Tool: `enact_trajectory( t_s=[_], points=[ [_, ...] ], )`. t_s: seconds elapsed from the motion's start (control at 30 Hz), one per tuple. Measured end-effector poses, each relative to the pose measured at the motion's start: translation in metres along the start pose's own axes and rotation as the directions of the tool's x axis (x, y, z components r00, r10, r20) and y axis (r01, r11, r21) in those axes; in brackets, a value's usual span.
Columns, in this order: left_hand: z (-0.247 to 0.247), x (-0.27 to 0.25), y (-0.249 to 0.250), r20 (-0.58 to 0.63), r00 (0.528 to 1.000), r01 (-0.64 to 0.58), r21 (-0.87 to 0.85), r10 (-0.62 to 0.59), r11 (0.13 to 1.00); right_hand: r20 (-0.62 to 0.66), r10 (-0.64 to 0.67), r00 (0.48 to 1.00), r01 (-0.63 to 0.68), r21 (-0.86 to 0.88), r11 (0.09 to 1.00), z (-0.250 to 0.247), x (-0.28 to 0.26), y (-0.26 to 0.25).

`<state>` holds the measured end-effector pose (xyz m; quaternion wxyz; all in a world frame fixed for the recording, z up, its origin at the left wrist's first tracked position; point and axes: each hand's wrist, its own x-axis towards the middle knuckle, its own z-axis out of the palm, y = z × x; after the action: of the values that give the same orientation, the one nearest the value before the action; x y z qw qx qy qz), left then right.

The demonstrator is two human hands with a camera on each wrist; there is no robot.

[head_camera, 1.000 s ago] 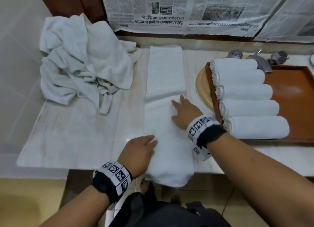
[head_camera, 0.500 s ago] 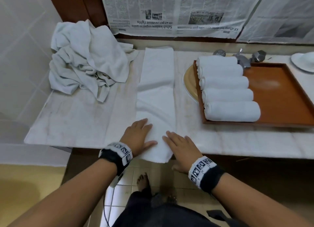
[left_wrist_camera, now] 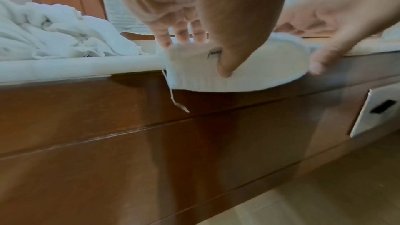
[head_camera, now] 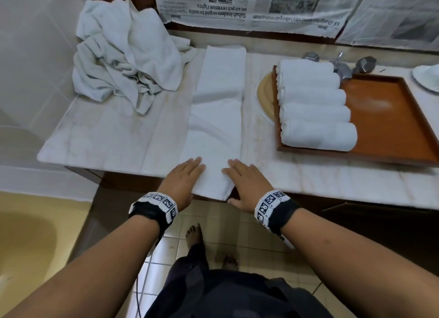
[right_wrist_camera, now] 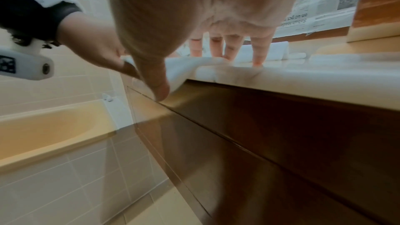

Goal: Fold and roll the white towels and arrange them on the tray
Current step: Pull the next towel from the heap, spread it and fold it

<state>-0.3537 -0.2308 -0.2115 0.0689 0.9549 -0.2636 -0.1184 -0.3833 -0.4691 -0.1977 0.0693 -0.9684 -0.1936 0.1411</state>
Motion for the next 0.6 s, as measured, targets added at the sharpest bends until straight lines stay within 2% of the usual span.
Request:
enact_trajectory(
  t_s=[0.1, 0.3, 0.6],
  points=[
    [-0.01, 0.002, 0.005, -0.031, 0.998, 0.041, -0.138, -0.045, 0.99, 0.07, 0.101, 0.992, -0.1, -0.019, 0.995, 0.001, -0.003, -0.016],
    [-0.022, 0.001, 0.02, 0.053, 0.994, 0.104, -0.134, -0.098, 0.986, 0.034, 0.248, 0.968, -0.248, -0.011, 0.969, 0.003, 0.005, -0.047],
    [-0.006, -0.002, 0.018, 0.049, 0.996, 0.065, 0.06, -0.068, 0.996, 0.113, 0.221, 0.969, -0.219, -0.03, 0.975, 0.006, -0.005, -0.044]
  ],
)
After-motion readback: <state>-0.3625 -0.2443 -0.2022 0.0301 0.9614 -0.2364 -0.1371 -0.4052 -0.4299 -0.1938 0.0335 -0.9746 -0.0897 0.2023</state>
